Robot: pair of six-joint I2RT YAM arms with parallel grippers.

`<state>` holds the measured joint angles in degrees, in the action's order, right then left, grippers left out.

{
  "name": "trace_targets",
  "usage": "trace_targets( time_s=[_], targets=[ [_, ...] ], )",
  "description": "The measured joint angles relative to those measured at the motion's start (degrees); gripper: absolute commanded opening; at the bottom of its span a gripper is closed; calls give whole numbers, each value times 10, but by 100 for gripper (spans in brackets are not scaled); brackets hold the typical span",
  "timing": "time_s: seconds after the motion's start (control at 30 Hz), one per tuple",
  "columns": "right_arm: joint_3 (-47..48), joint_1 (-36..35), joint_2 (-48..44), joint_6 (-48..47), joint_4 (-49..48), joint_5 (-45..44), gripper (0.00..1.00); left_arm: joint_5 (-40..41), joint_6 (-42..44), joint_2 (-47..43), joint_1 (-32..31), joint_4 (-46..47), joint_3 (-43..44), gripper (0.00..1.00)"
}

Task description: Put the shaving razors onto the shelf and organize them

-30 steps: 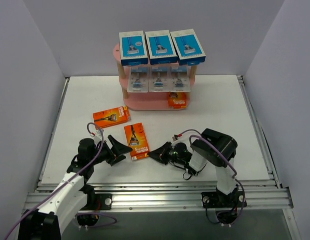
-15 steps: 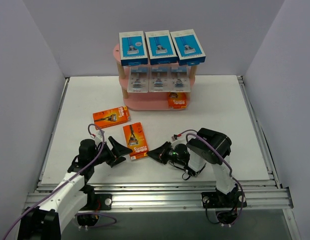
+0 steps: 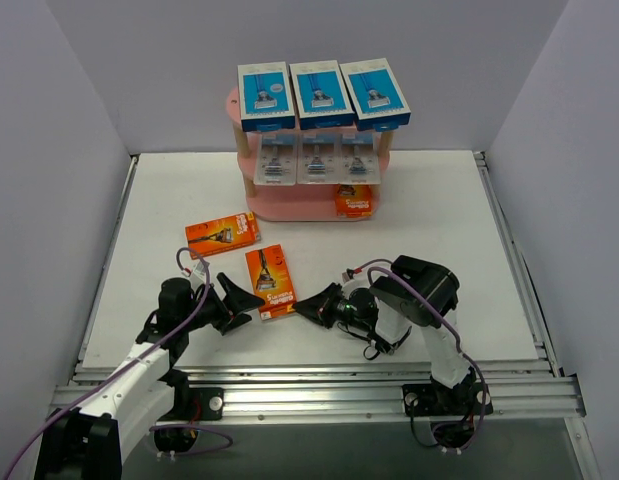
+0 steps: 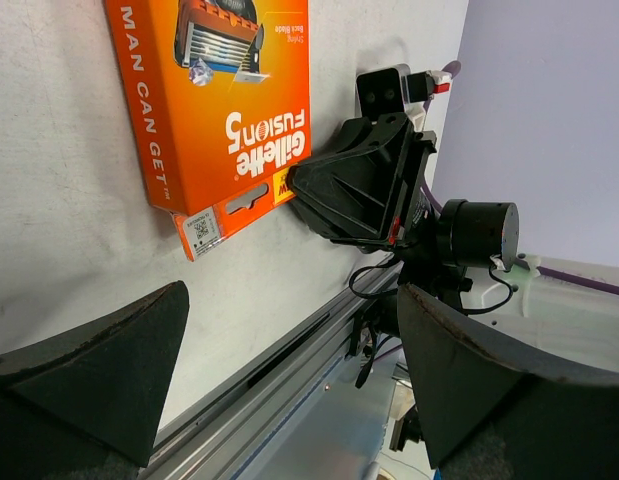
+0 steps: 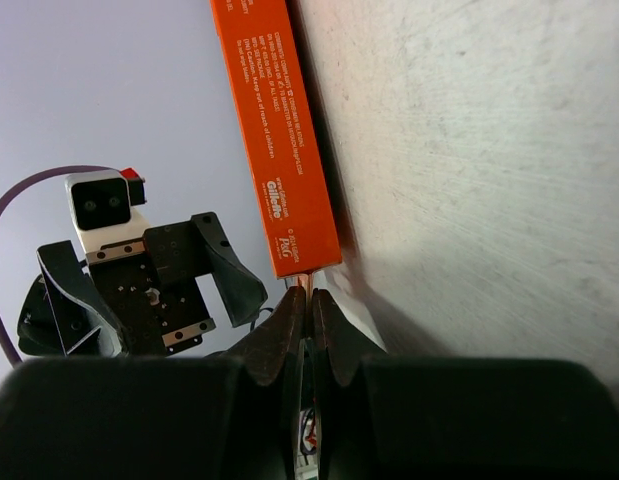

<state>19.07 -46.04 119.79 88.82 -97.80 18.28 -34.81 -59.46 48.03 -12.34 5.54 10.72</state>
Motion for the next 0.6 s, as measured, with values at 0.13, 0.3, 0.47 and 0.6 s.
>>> trace_targets(
  time_s=[0.13,0.3,0.47,0.6],
  targets=[
    [0,0,2,0,-1,0,0,0,0,0,0,3,0,94],
    [0,0,3,1,-4,0,0,0,0,-1,0,3,0,94],
    [2,0,-9,-2,14,0,0,0,-1,-3,0,3,-4,94],
    [7,-2,-23,-5,45,-4,0,-1,-6,-6,0,3,-7,94]
  ],
)
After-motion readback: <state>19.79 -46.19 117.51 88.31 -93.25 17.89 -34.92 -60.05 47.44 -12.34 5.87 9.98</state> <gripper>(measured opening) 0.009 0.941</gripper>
